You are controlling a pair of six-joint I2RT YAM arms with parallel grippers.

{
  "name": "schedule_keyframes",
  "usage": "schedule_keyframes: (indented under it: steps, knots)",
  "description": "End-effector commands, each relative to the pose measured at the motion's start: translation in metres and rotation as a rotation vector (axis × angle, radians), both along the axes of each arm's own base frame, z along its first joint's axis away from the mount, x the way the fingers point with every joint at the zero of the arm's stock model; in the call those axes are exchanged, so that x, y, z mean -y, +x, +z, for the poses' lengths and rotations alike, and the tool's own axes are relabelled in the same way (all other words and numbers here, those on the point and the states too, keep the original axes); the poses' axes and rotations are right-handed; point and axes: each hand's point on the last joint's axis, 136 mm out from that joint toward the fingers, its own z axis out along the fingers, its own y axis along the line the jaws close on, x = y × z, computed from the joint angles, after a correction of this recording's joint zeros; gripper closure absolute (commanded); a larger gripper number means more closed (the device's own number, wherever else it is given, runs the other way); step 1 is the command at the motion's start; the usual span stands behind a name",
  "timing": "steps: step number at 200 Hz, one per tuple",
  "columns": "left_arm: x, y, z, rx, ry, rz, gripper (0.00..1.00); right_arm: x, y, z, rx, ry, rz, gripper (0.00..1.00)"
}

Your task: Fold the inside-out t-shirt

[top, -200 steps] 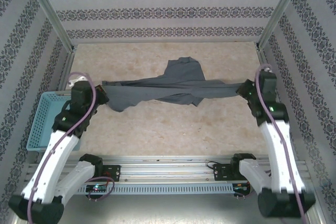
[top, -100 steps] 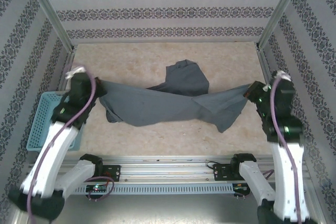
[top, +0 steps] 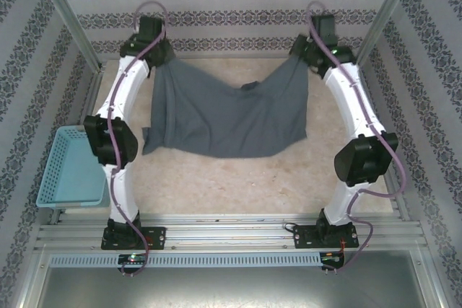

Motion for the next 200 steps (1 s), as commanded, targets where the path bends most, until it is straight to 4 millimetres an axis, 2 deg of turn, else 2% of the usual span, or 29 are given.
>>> schedule_keyframes:
  steps: [1,22,38,51,69,81,94,100,105,125,148,167,180,191,200]
  knots:
    - [-0.016,-0.014,0.107,0.209,0.000,-0.037,1.00,0.029,-0.020,0.116,0.254,-0.011,-0.037,1.00]
    - [-0.030,-0.031,0.183,0.415,0.000,-0.035,1.00,0.042,-0.049,0.195,0.444,-0.021,-0.045,1.00]
    - [-0.037,-0.053,0.227,0.527,0.015,-0.036,1.00,0.051,-0.077,0.238,0.543,-0.048,-0.064,1.00]
    - [-0.038,-0.071,0.246,0.570,0.031,-0.047,1.00,0.056,-0.099,0.257,0.581,-0.062,-0.072,1.00]
    - [-0.037,-0.086,0.248,0.573,0.047,-0.066,1.00,0.052,-0.119,0.259,0.579,-0.081,-0.044,1.00]
    - [-0.034,-0.092,0.235,0.543,0.049,-0.093,1.00,0.047,-0.127,0.245,0.554,-0.077,-0.010,1.00]
    - [-0.026,-0.098,0.212,0.506,0.023,-0.130,1.00,0.042,-0.135,0.220,0.524,-0.059,0.015,1.00]
    - [-0.023,-0.103,0.198,0.490,0.004,-0.146,1.00,0.040,-0.141,0.210,0.520,-0.050,0.024,1.00]
    - [-0.019,-0.107,0.188,0.484,-0.017,-0.159,1.00,0.039,-0.141,0.192,0.493,-0.046,0.031,1.00]
    - [-0.010,-0.132,0.141,0.458,-0.091,-0.177,1.00,0.040,-0.164,0.144,0.420,-0.041,0.031,1.00]
    - [-0.002,-0.163,0.085,0.392,-0.174,-0.189,1.00,0.041,-0.201,0.106,0.364,-0.037,0.034,1.00]
    - [0.008,-0.190,0.040,0.324,-0.244,-0.212,1.00,0.045,-0.233,0.087,0.336,-0.039,0.010,1.00]
    - [0.012,-0.214,0.014,0.276,-0.260,-0.221,1.00,0.051,-0.259,0.086,0.336,-0.051,-0.021,1.00]
    - [0.008,-0.235,0.002,0.255,-0.244,-0.204,1.00,0.053,-0.281,0.093,0.367,-0.057,-0.027,1.00]
    - [0.007,-0.252,0.001,0.259,-0.226,-0.204,1.00,0.055,-0.299,0.101,0.404,-0.062,-0.037,1.00]
